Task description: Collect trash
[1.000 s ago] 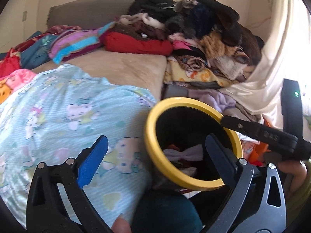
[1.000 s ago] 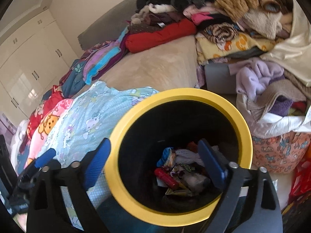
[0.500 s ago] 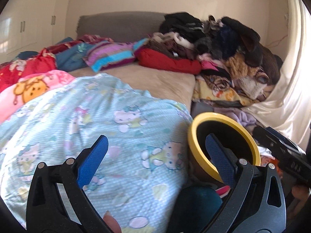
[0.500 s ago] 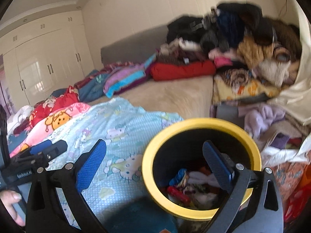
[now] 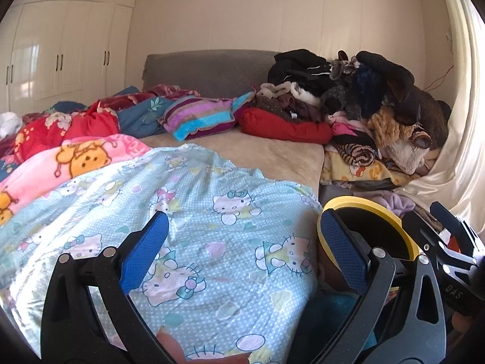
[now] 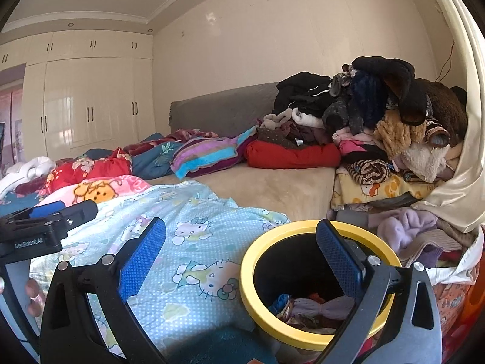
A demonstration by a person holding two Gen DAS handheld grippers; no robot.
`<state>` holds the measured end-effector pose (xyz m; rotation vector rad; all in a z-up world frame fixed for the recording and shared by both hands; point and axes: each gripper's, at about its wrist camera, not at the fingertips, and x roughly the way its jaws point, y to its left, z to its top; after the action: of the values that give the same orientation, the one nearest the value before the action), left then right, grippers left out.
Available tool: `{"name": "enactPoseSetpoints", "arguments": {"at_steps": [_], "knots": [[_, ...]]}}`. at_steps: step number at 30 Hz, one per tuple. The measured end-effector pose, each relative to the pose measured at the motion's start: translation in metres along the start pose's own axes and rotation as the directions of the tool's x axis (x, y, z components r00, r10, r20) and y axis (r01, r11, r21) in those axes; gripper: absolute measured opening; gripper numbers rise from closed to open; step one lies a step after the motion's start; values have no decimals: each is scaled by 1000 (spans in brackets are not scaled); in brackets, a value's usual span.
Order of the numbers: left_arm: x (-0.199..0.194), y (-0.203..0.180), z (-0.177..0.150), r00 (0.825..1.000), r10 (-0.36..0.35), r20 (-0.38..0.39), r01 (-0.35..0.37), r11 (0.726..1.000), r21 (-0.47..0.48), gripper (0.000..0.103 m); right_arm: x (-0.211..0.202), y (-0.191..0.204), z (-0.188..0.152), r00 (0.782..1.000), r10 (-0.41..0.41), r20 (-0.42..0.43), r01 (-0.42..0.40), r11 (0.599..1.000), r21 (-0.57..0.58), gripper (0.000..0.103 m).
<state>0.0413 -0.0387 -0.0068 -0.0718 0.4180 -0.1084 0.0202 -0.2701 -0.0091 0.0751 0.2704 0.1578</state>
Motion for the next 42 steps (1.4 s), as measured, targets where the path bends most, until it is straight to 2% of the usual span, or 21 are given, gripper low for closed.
{"name": "enactPoseSetpoints", "arguments": {"at_steps": [8,42], "knots": [[-4,-4,-3,1000,4,13,-4,1000,8,92,0,-6,-3,999,-41,14,41,999,23,97],[-4,-8,-5,1000,0,10,0,1000,5,92,-3,-9,-1,999,-43,24,42,999,27,97]]}}
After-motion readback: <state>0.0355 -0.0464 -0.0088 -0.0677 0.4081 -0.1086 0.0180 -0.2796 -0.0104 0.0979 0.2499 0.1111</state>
